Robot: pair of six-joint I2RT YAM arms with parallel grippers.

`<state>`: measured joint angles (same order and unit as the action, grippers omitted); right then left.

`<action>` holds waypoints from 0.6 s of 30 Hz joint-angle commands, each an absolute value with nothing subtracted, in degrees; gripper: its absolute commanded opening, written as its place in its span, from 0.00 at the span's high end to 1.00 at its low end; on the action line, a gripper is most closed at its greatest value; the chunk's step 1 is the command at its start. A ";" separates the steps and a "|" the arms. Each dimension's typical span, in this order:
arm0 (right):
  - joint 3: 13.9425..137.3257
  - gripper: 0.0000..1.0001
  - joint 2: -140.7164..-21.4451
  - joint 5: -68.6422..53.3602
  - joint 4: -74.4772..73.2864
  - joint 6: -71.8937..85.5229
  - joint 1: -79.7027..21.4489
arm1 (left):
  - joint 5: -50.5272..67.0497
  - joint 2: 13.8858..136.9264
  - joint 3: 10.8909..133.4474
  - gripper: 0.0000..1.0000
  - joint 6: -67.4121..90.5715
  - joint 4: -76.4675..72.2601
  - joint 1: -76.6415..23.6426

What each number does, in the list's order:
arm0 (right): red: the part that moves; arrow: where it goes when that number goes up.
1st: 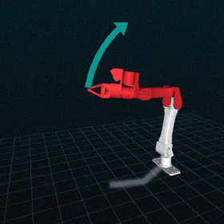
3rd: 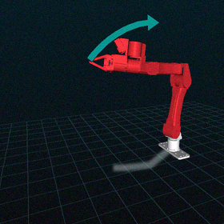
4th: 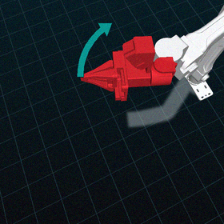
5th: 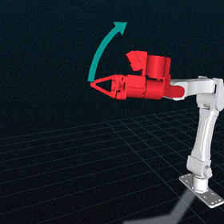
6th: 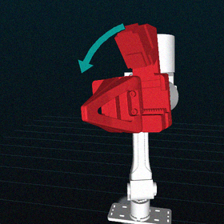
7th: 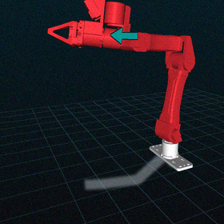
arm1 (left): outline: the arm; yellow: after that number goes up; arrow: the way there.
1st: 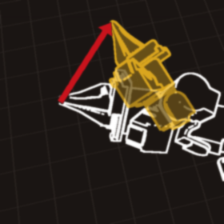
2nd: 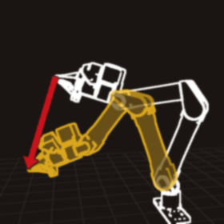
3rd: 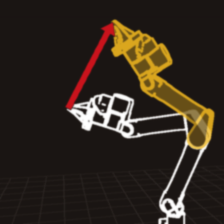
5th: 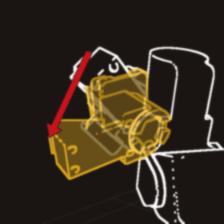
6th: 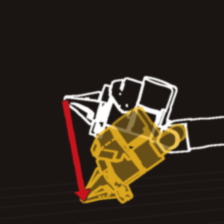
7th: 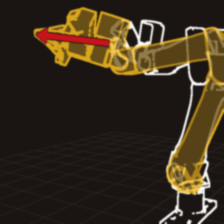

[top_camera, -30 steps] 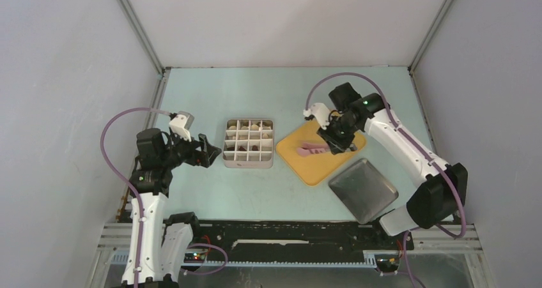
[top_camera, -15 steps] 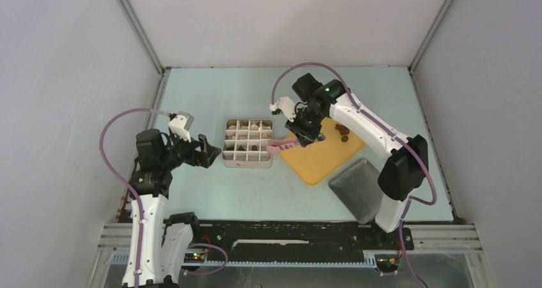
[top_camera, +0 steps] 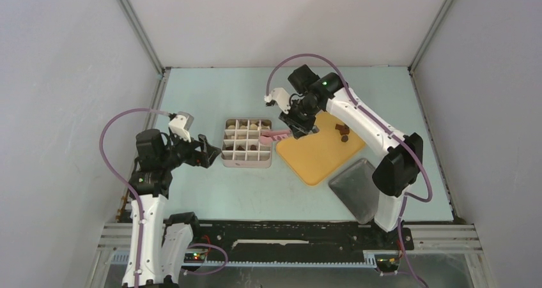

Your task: Pack the chocolate

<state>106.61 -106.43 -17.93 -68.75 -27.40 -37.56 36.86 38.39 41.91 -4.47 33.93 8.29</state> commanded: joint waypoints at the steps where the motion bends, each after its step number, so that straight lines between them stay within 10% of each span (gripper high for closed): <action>1: 109.10 0.77 -107.30 -18.53 -68.90 -26.97 -38.27 | 37.82 38.23 40.61 0.11 -4.35 32.68 8.69; 18: 106.63 0.68 -100.18 -14.59 -68.45 -26.92 -32.73 | 37.83 38.21 40.69 0.11 -4.34 32.80 8.69</action>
